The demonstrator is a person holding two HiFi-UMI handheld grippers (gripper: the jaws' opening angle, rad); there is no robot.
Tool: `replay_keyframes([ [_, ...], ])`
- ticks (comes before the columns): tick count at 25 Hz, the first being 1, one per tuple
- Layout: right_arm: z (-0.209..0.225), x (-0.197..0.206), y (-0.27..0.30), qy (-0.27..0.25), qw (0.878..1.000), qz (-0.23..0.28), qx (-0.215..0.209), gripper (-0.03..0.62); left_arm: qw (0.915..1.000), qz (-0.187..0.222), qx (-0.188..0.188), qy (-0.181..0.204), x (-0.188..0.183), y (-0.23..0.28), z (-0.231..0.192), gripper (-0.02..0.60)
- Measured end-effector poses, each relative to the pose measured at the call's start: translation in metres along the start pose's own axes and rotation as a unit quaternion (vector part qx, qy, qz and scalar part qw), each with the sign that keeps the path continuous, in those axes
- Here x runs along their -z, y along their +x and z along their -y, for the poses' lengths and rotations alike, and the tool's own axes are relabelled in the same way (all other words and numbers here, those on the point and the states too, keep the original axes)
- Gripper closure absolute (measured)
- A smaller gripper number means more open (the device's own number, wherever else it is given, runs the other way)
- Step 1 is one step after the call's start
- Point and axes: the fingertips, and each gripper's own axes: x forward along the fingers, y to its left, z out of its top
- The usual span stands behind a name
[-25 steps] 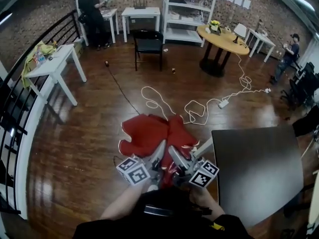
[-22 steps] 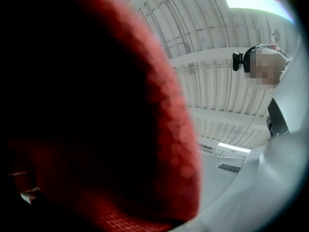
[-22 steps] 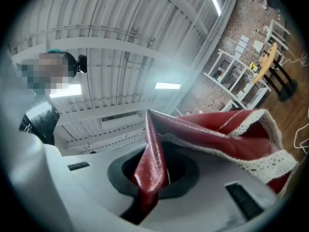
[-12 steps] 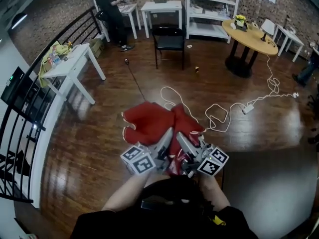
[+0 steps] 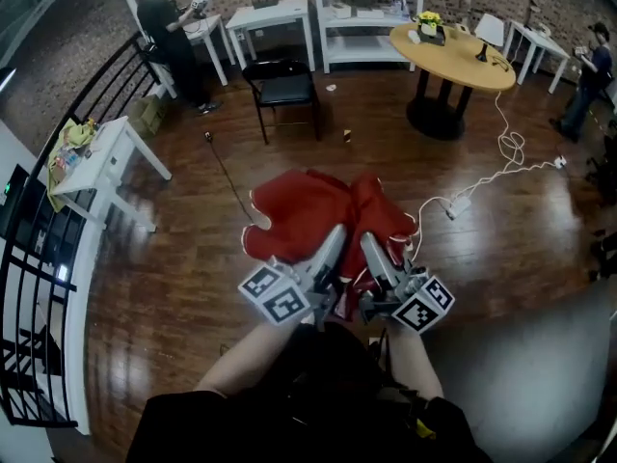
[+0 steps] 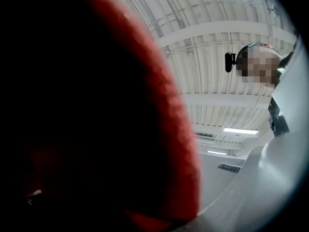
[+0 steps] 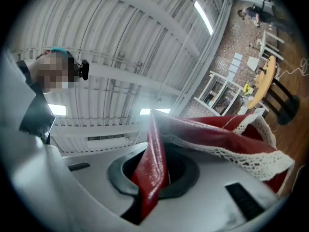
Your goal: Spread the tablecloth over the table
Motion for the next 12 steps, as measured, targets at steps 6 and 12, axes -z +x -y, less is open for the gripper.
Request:
replay_keyframes([
  [6,0.087,-0.057,-0.018,-0.023,0.994,0.056,0.087,0.568,0.9957,-0.072,0.056,-0.016,0.043,0.107,-0.015,0.574],
  [12,0.201,-0.125,-0.049,-0.083,0.969,0.118,0.201,0.568,0.9729,-0.154,0.171,-0.025,0.104,0.240,-0.033,0.574],
])
